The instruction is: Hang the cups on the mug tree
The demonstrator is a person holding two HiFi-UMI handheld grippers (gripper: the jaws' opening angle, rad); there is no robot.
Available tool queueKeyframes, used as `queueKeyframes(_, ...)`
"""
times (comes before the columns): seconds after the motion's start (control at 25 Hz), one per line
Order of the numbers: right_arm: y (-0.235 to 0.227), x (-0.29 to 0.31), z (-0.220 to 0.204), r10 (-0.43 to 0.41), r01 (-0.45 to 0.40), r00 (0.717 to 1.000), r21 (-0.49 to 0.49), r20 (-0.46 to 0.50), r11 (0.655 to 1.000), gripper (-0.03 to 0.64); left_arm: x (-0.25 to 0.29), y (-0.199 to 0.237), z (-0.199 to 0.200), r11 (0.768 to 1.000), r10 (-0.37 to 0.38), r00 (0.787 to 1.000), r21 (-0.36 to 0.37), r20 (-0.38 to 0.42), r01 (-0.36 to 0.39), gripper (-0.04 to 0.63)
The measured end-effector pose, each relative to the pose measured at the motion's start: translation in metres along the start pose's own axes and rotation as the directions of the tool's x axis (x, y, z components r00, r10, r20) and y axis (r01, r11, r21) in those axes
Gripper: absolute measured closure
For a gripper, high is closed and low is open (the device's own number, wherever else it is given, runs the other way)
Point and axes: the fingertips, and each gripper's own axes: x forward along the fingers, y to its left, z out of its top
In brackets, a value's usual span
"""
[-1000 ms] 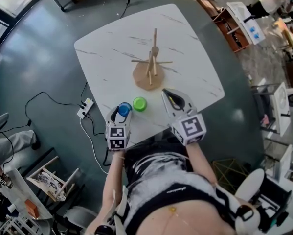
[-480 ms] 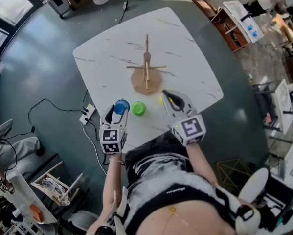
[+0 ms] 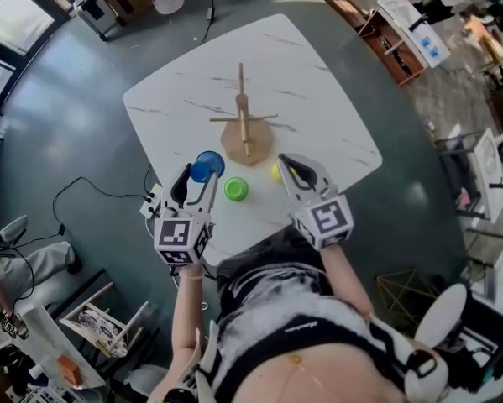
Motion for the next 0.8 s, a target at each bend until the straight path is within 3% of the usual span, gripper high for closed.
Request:
queueKeyframes(0.36,-0.016,-0.014,-0.003,-0.037,0.037,0.999,0.007,-0.006,0.999,0.614,0.035,-0.048,0.013,0.992,-0.121,0.992,0.023,0.030,0.121,0.364)
queueKeyframes(0.6,-0.036,-0.028,-0.006,-0.078,0.078,0.997,0.012,-0.016,0.997,0.614,0.061,-0.063,0.009,0.992,-0.118,0.993,0.041,0.016,0.117,0.364)
queueKeyframes(0.8,-0.053,-0.038,-0.009,-0.111,0.111,0.994,0.027,-0.025,0.993,0.614,0.078,-0.063,-0.001,0.995,-0.073,0.997,0.071,-0.006,0.073,0.362)
